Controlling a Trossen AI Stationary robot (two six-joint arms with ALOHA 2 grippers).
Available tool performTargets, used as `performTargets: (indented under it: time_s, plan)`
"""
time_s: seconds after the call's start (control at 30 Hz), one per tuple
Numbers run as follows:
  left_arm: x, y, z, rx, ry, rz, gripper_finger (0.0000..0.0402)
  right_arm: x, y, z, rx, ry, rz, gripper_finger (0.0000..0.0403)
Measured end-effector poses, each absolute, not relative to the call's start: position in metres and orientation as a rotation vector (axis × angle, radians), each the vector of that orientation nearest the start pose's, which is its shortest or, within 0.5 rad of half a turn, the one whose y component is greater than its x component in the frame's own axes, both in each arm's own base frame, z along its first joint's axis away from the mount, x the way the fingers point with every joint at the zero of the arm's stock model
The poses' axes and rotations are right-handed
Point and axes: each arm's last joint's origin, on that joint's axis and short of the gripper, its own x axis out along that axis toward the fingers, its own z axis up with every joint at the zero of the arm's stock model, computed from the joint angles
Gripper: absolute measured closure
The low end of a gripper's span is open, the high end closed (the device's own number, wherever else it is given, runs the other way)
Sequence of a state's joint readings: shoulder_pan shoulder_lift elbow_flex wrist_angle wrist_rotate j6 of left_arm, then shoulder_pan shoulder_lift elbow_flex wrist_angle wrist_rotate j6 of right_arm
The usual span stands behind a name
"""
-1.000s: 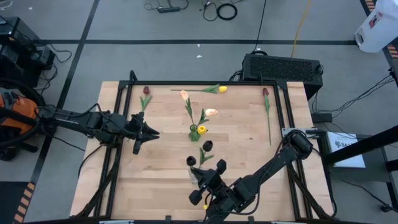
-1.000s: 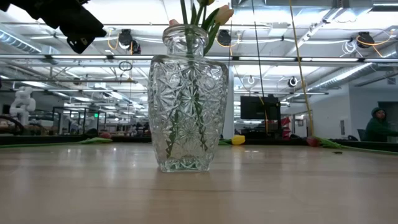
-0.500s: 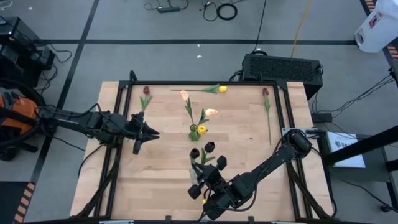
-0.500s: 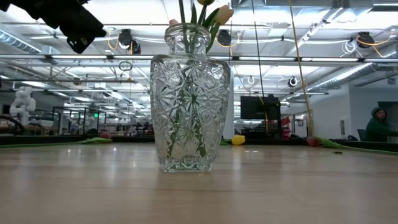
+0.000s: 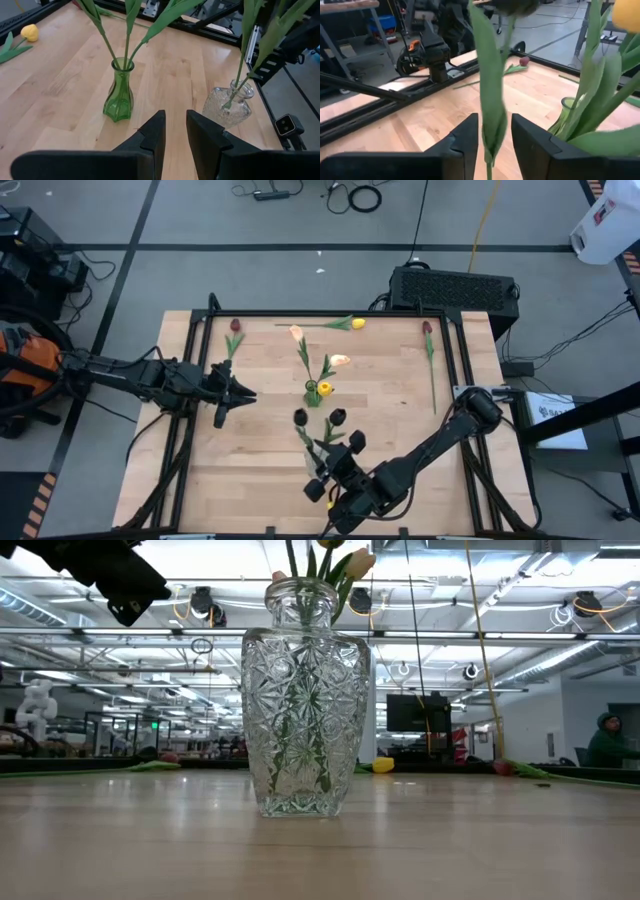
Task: Sort flowers into vase by color
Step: Put the black flower into the transparent vase, then put the left red flower into the transparent vase
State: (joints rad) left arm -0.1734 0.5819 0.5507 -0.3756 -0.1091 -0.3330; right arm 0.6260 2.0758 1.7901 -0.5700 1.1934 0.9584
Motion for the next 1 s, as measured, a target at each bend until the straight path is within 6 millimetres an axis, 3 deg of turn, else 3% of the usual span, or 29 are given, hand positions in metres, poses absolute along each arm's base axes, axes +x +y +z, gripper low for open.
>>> performTargets:
  time_s: [0.37,0.67,0.87,1.0]
  plan:
    - [0.133,-0.020,0.263,-0.271,0.409,0.004,0.0317,0.357,0.241,0.314,0.298,0.205,-0.615,0.0291]
    - [0.133,-0.020,0.263,-0.273,0.409,0.004,0.0317,0.315,0.230,0.371,0.409,0.221,-0.487,0.0306]
    - [0.133,-0.020,0.263,-0.279,0.409,0.006,0.0317,0.288,0.213,0.369,0.524,0.492,-0.459,0.0370]
    - [0.133,-0.020,0.263,-0.394,0.409,0.030,0.0317,0.274,0.207,0.357,0.562,0.730,-0.489,0.0398]
